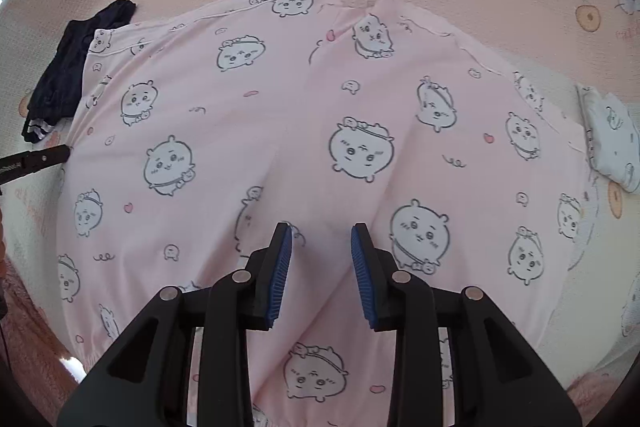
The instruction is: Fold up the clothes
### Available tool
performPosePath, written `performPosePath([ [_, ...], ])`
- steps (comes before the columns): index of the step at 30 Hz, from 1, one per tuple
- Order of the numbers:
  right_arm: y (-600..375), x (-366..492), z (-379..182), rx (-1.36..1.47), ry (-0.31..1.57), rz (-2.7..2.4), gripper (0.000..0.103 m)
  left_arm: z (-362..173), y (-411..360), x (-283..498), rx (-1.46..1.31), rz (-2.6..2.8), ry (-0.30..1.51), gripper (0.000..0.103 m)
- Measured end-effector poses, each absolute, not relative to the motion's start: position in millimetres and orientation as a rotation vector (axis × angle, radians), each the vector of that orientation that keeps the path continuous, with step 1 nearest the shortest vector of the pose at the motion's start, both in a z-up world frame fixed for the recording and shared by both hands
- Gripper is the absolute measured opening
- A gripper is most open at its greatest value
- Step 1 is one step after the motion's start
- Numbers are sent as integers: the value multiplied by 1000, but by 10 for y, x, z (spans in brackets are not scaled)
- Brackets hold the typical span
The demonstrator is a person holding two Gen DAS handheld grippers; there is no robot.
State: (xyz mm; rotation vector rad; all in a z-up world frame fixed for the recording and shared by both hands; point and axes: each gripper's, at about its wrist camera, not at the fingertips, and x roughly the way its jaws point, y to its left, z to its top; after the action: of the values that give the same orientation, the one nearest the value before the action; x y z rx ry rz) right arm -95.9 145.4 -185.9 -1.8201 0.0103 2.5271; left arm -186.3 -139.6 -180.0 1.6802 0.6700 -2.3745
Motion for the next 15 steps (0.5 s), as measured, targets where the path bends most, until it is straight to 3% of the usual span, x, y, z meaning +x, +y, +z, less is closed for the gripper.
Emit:
performPosePath([
  [3,1502,-899,-1784,-1798,38,2544,31,-1704,-1467,-1863,1613,-2435,684,24],
  [6,1428,-935,-1794,-1817,-18,2566,31,-1792,-1605,-2137,1652,-2455,835,26],
  [9,1412,-1020,-1755,-1821,-35,2586,31,-1808,-1576,-2443,1655,-2506,757,27],
  [15,1235,-1280,-1772,-1844,-61,2600,32,-1971,-2023,-2720,1585,-2489,880,26],
])
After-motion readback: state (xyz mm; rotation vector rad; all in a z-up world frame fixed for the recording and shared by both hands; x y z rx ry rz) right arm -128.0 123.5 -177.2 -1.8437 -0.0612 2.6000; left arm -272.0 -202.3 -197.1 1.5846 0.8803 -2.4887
